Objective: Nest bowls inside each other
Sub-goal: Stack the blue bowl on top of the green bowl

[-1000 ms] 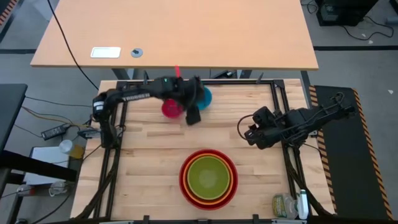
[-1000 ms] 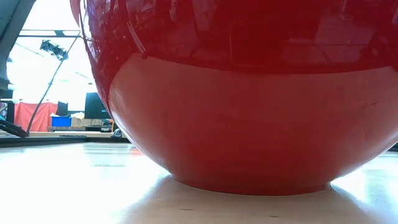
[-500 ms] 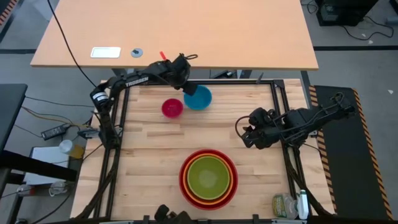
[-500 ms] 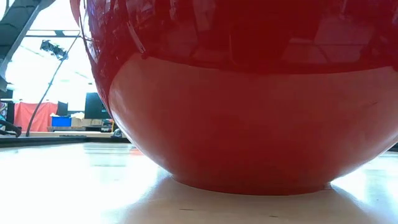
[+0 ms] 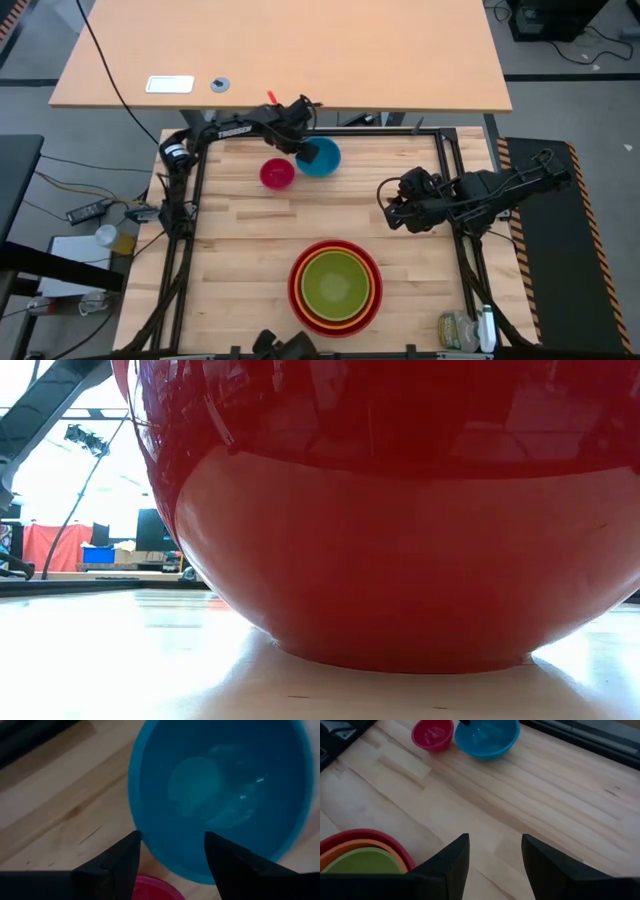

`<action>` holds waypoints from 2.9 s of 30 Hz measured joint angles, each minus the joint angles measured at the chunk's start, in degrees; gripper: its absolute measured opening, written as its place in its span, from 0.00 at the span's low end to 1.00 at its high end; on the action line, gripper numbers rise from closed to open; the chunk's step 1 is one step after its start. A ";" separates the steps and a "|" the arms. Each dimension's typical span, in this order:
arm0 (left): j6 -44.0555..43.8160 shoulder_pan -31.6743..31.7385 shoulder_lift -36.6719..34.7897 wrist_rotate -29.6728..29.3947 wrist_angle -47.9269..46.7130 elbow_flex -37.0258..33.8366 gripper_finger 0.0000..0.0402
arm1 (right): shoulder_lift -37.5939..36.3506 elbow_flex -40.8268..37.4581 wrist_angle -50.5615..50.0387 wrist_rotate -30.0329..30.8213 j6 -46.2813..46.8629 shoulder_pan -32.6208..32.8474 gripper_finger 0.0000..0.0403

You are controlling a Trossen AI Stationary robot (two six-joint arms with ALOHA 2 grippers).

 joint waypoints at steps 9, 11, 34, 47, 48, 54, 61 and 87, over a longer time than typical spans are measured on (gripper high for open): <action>-2.40 0.37 1.96 -1.36 0.21 0.00 0.56 | 0.00 0.00 0.12 -0.31 -0.37 0.13 0.46; -2.49 0.03 1.91 -2.37 0.46 0.11 0.55 | 0.00 0.00 0.12 -0.48 -0.47 0.17 0.46; -2.66 -0.31 1.89 -2.04 -2.02 0.09 0.03 | 0.00 0.02 2.65 -0.02 -3.29 0.17 0.46; 8.66 -6.63 -9.74 1.88 -1.64 0.15 0.01 | -0.16 0.02 0.65 -0.21 -4.90 0.17 0.46; 9.73 -8.26 -11.29 1.84 -2.52 0.15 0.01 | -0.27 0.02 0.86 0.04 -5.32 0.17 0.46; 11.02 -16.48 -16.21 -5.62 -5.97 0.26 0.01 | -0.67 0.04 3.34 0.22 -10.78 -0.03 0.46; 9.67 -18.32 -14.61 -7.35 -7.83 0.22 0.02 | -0.68 0.04 9.95 -2.78 -18.20 -1.40 0.46; 14.86 -6.63 -2.24 -4.21 -13.43 0.22 0.52 | -0.43 0.04 13.80 -2.41 -18.39 -1.81 0.46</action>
